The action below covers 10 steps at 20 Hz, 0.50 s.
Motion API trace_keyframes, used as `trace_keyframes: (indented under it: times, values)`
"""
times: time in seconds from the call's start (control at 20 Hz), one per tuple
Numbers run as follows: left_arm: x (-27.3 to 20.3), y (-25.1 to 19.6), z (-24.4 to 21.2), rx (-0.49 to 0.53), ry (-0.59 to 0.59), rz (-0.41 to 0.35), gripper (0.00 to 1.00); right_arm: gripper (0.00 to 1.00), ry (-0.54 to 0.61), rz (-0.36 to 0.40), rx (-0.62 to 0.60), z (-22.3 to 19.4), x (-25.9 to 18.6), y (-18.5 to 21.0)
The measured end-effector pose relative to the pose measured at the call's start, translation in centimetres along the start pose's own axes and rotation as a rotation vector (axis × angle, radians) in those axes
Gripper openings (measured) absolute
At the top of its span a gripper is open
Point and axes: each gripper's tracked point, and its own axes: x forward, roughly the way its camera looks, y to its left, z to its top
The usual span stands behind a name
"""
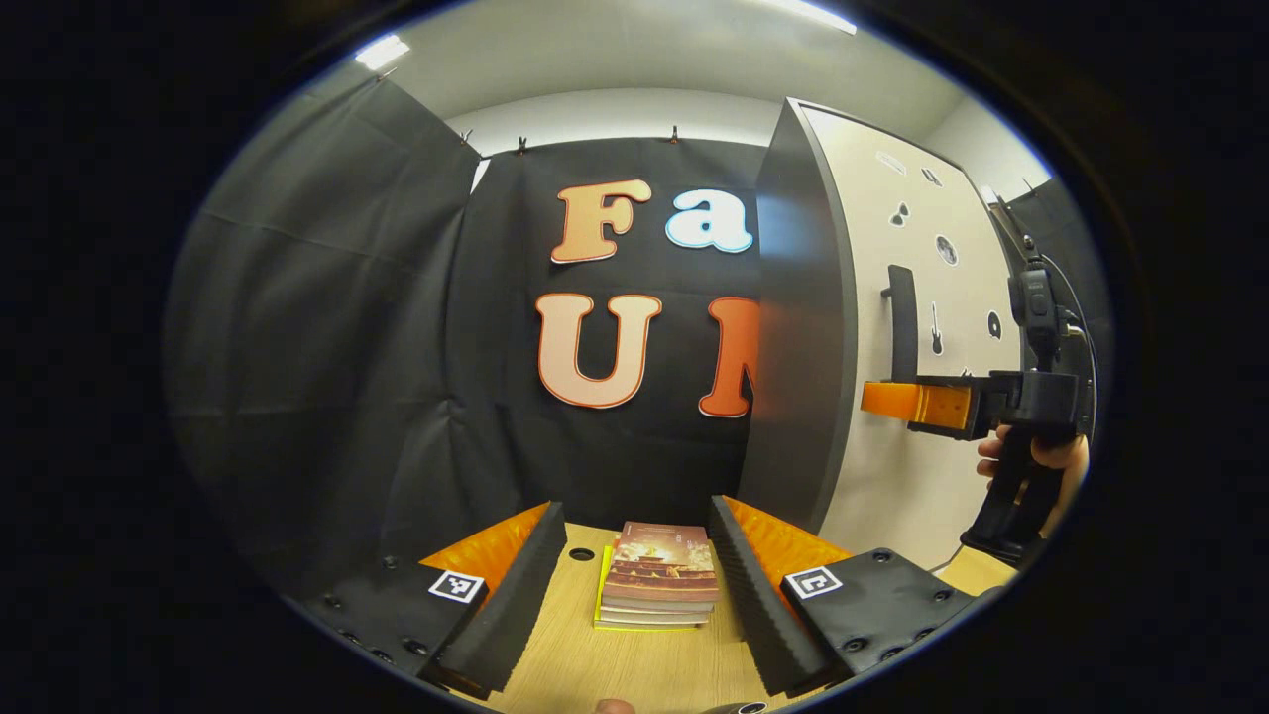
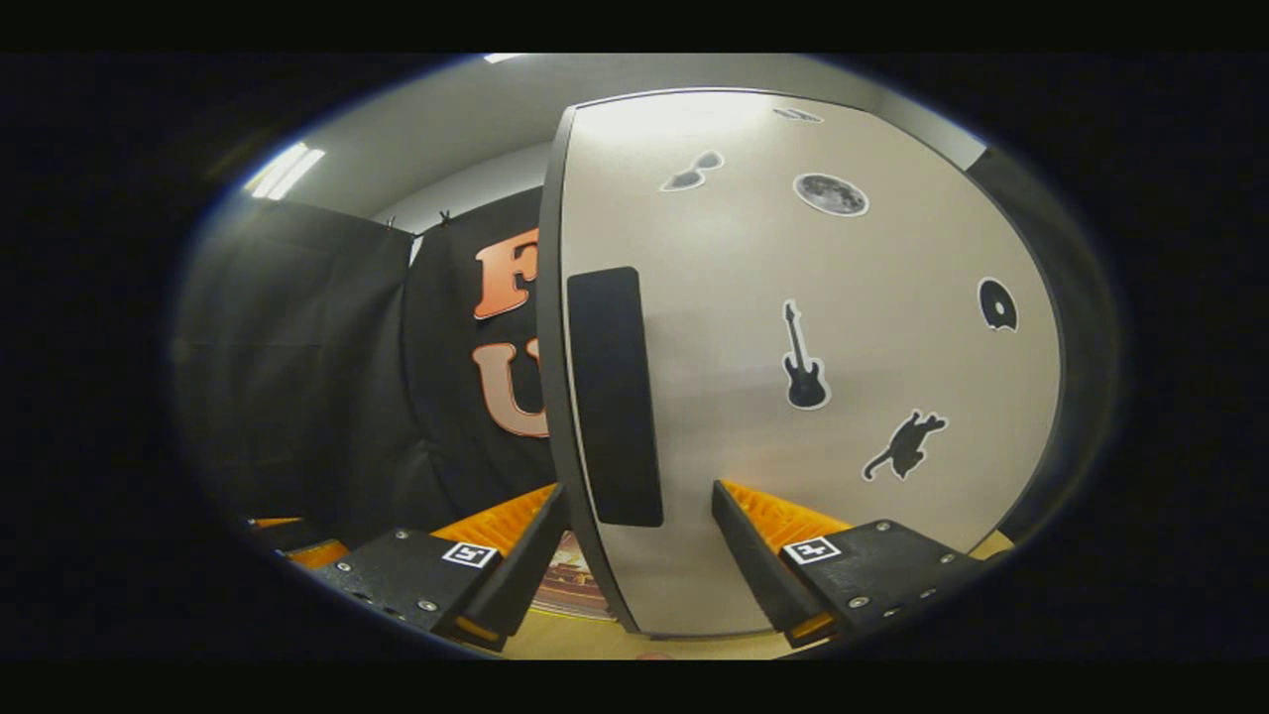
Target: Open the cabinet door with the right hand, grasp the bottle in the cabinet with the left hand and place it on the coaster, then close the cabinet door with the right hand.
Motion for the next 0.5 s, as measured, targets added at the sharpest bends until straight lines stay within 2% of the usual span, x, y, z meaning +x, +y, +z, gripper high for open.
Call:
trace_keyframes:
  times: [0.15,0.2,0.5]
  values:
    - [-0.2,-0.6,0.1,0.004,-0.003,0.005,0.94,0.97,0.003,-0.025,-0.007,-0.5,-1.2,-0.7]
    - [-0.2,-0.9,0.1,0.012,-0.003,0.007,0.95,0.92,0.008,-0.026,-0.012,-0.9,-2.1,-0.8]
    - [-0.4,-3.1,0.0,0.029,0.008,0.006,0.94,0.92,0.006,-0.068,-0.116,-2.4,-8.2,-3.6]
